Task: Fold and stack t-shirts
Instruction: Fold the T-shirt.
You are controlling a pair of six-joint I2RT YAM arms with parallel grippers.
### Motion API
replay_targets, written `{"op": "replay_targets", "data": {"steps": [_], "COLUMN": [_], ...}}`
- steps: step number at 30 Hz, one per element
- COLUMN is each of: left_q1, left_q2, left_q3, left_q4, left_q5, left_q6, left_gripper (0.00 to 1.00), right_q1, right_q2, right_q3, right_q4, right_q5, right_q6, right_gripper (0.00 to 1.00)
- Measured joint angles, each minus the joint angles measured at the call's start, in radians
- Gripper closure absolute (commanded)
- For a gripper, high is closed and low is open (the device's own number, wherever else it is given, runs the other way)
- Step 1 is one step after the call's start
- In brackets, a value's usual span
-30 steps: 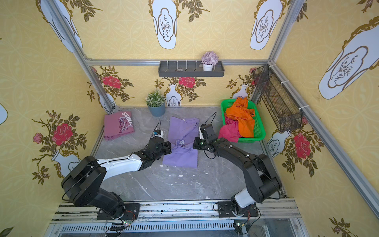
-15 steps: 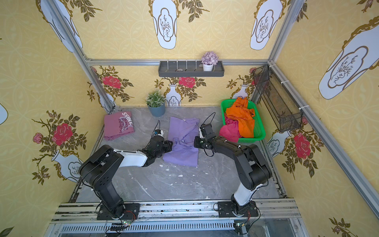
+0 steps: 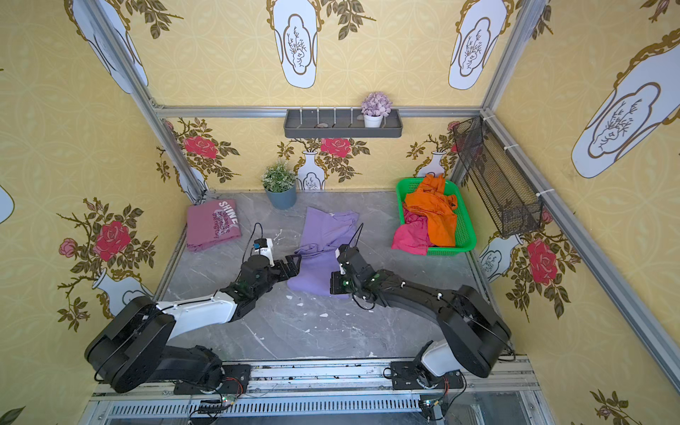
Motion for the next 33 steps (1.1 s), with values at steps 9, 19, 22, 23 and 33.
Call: {"op": "replay_targets", "data": {"steps": [9,19,22,23,33], "left_q1": [-0.100,-0.144,-0.143,-0.142,-0.079], "left_q2": [-0.012,0.289,0.381,0.407,0.588], "left_q3": [0.013,0.155,0.179,0.190,0.459], "left_q4": [0.026,0.117,0.135,0.138,0.137], "left_q5": [0.038,0.135,0.158,0.163,0.179], "left_q6": [-0.032,-0.055,-0.050,-0.043,0.027], "left_gripper": [1.00,1.00,1.00,1.00,1.00], "right_q1": [-0.007,0.011,0.016,0.019,0.083], "right_q2": [0.113,-0.007,-0.079,-0.107,-0.285], "right_q3": [-0.149,-0.254,-0.283,-0.293,-0.380], "right_q4": [0.273,0.258,0.201,0.177,0.021], "right_q5": [-0.018,-0.001,0.013,0.017,0.061], "right_q6": [0.097,0.150,0.171,0.175,0.243], "right_gripper": [1.00,1.00,1.00,1.00,1.00]}}
